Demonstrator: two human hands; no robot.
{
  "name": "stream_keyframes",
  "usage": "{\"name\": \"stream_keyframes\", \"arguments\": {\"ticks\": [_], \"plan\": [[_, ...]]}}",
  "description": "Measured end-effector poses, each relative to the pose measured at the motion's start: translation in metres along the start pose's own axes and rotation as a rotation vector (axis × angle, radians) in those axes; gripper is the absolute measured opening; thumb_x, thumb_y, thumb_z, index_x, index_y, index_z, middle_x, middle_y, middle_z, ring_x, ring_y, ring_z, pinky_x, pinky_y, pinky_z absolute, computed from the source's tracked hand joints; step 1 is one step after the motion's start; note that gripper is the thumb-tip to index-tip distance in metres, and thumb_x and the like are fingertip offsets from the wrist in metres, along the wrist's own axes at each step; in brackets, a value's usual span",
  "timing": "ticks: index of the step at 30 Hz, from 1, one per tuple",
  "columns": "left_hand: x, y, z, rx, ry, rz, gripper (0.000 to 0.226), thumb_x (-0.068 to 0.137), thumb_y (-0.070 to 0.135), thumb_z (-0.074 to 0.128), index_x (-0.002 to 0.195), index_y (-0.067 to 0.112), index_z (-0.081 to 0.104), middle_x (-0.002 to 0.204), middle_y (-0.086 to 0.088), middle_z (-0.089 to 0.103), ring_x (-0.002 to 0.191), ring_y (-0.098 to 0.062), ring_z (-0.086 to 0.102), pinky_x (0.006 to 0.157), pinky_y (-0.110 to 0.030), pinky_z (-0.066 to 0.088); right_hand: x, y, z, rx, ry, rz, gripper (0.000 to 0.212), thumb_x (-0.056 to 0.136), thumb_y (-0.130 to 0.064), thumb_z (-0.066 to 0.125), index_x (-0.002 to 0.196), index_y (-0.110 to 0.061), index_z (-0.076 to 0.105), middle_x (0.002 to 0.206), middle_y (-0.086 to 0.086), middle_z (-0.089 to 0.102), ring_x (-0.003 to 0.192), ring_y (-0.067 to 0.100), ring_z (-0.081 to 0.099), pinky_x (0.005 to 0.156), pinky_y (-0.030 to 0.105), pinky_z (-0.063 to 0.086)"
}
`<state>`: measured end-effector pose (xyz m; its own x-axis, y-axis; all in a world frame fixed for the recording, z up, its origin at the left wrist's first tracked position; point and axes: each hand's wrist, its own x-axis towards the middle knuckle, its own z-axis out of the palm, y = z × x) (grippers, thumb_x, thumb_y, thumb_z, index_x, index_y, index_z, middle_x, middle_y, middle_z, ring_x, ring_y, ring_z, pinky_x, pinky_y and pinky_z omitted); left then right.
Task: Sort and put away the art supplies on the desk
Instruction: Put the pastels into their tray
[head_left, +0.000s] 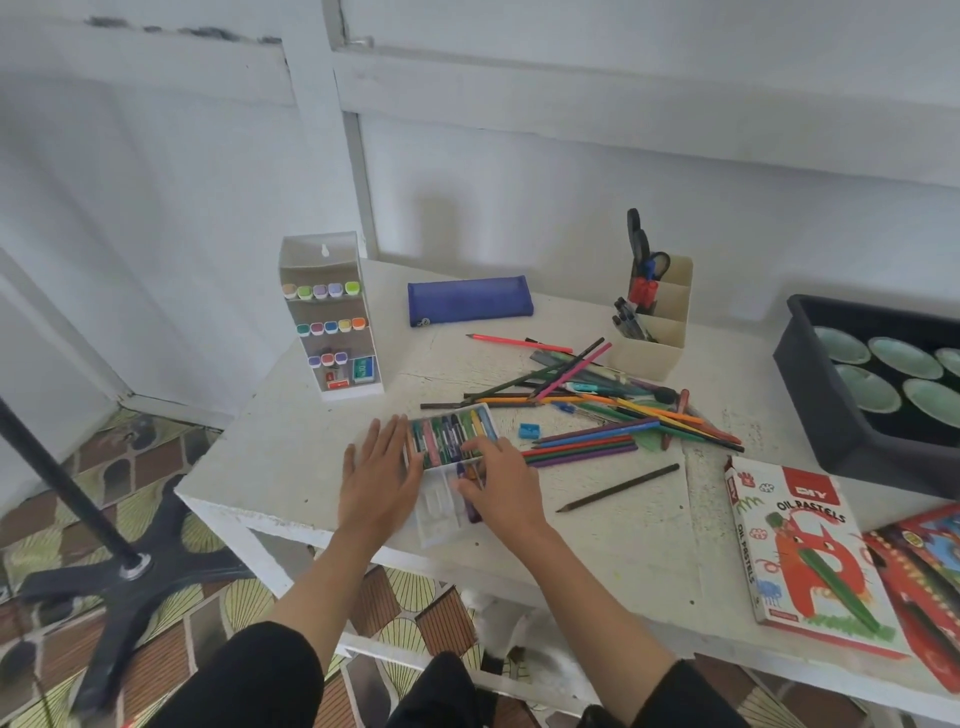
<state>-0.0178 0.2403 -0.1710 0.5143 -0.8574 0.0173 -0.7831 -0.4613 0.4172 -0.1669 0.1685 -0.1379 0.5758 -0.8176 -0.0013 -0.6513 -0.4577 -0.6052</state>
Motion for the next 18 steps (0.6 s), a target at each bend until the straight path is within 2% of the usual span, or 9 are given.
{"name": "stream_keyframes", "arguments": {"ticks": [4,7,12,18], "plan": [[0.0,0.0,0.0,0.027,-0.017,-0.006,0.069,0.091,0.053,0.01,0.153,0.025,0.004,0.16,0.009,0.004,0.146,-0.009,-0.007,0.118,-0.039,-0.005,0.0,0.005,0.002,0.006,0.018,0.004,0.04,0.084,-0.033,0.066,0.12,-0.027,0.051,0.111,0.0,0.047,0.104,0.018,0.047,0.088,0.034,0.039],[0.0,0.001,0.0,0.021,-0.002,-0.008,0.06,0.099,0.047,0.019,0.153,0.024,0.006,0.16,0.008,0.006,0.146,-0.01,-0.006,0.118,-0.039,-0.005,0.0,0.007,0.004,-0.033,0.04,-0.006,0.042,0.085,-0.036,0.065,0.123,-0.027,0.05,0.109,0.0,0.044,0.105,0.017,0.042,0.084,0.028,0.036],[0.001,-0.001,0.003,0.011,0.015,-0.017,0.058,0.101,0.042,0.027,0.153,0.026,0.008,0.159,0.007,0.01,0.147,-0.011,-0.002,0.118,-0.04,-0.004,-0.002,0.01,0.007,-0.05,0.064,-0.018,0.04,0.084,-0.036,0.065,0.121,-0.027,0.052,0.109,0.001,0.041,0.105,0.018,0.039,0.079,0.025,0.032],[0.002,-0.003,0.004,0.073,0.028,-0.005,0.064,0.094,0.049,0.014,0.153,0.025,0.009,0.16,0.008,0.01,0.146,-0.011,-0.007,0.115,-0.041,-0.012,-0.003,0.013,0.01,-0.041,0.093,-0.026,0.04,0.085,-0.037,0.065,0.121,-0.026,0.053,0.109,0.001,0.043,0.104,0.018,0.039,0.078,0.025,0.032]]}}
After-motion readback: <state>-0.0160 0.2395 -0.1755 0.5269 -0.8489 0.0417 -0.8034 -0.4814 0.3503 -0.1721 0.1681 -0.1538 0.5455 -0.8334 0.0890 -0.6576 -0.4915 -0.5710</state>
